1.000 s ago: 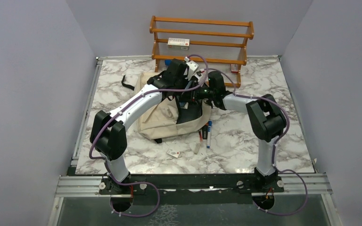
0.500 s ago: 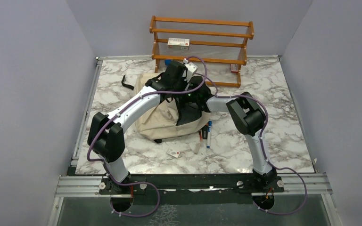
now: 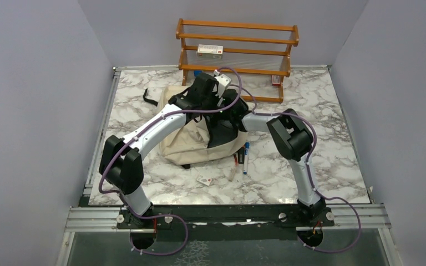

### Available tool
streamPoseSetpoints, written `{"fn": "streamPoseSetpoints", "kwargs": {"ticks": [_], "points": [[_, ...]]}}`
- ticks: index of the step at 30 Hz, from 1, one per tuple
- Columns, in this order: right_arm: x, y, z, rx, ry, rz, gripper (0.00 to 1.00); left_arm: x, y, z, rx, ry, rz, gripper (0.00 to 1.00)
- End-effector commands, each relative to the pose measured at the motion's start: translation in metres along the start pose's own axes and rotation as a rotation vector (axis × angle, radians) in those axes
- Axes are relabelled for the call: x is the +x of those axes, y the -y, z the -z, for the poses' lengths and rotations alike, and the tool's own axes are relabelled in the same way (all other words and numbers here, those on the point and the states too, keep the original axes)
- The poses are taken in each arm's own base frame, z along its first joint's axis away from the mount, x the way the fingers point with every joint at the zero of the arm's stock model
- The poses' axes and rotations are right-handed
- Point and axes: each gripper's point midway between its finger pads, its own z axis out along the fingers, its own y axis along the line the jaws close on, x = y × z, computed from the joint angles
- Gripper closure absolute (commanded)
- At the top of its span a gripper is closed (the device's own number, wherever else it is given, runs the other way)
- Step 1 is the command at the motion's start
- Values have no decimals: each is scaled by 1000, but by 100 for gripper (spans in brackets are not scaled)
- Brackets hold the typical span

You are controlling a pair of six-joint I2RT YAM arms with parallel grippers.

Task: Pack the student bag
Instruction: Place the book in the student bag.

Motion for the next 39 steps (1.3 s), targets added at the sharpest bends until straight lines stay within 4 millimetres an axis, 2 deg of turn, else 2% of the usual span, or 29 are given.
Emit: {"fn": "streamPoseSetpoints", "kwargs": {"ticks": [1, 3, 6, 23, 28, 32, 35, 39], "points": [[-13, -12, 13, 35, 98, 71, 31, -14, 4, 14, 19, 65, 5, 100], [-12, -11, 19, 53, 112, 77, 24, -12, 4, 15, 17, 62, 5, 100], [-10, -7, 28, 87, 120, 90, 20, -9, 4, 13, 16, 57, 3, 100], [-27, 25, 102, 375, 248, 198, 18, -5, 1, 12, -2, 47, -1, 100], [-32, 23, 132, 419, 306, 240, 18, -3, 1, 10, -5, 42, 1, 100], [-37, 14, 158, 443, 373, 302, 18, -2, 4, 8, 6, 42, 15, 100], [-40, 8, 178, 467, 420, 332, 18, -7, 11, 5, 45, 54, 34, 95], [-44, 10, 204, 555, 469, 359, 16, -16, 21, 3, 97, 75, 67, 78]]}}
